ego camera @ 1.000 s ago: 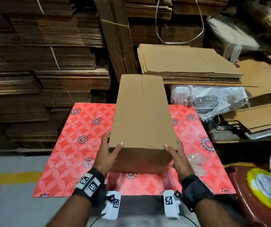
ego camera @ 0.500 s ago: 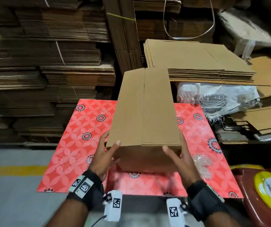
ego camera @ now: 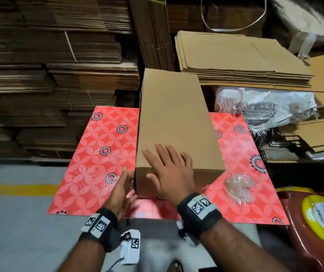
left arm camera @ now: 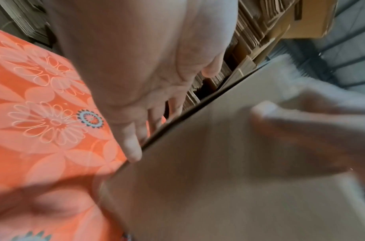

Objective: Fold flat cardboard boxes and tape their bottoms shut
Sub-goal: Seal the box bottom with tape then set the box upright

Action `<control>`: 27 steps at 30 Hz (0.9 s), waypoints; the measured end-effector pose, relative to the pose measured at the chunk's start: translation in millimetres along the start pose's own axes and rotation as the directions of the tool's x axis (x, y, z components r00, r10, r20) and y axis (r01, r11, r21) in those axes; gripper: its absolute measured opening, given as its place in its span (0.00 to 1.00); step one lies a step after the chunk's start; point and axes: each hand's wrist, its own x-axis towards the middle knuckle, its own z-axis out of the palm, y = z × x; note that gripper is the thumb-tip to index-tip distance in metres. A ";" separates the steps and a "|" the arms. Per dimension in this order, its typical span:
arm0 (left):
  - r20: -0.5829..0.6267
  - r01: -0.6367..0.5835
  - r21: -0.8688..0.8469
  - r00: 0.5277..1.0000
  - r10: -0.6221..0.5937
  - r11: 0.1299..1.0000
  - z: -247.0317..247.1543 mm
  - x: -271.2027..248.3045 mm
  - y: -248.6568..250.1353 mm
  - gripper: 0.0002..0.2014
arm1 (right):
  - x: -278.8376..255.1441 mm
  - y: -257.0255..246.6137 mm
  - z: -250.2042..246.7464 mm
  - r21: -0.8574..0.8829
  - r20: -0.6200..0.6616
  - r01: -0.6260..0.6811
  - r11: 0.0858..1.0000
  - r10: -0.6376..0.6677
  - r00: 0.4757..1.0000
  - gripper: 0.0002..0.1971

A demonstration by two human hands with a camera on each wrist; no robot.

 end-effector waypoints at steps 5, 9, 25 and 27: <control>0.021 -0.102 0.006 0.995 0.102 0.995 6.5 -10.8 17.1 0.30 | 19.1 -14.7 18.5 0.018 0.113 -0.090 0.996 0.088 0.990 0.36; 0.044 -0.129 0.124 0.991 0.124 0.984 5.9 -14.5 22.7 0.29 | 24.3 -8.4 6.7 0.128 0.178 -0.053 0.990 0.029 0.984 0.47; 0.030 -0.102 0.051 0.994 0.100 0.993 29.5 -10.6 26.3 0.37 | -71.8 106.7 7.7 0.826 0.455 -0.556 0.096 0.470 0.756 0.45; 0.014 -0.117 -0.047 0.993 0.118 0.992 24.8 -8.1 23.7 0.35 | -70.8 108.1 -1.9 0.815 0.391 -0.539 0.214 0.484 0.783 0.41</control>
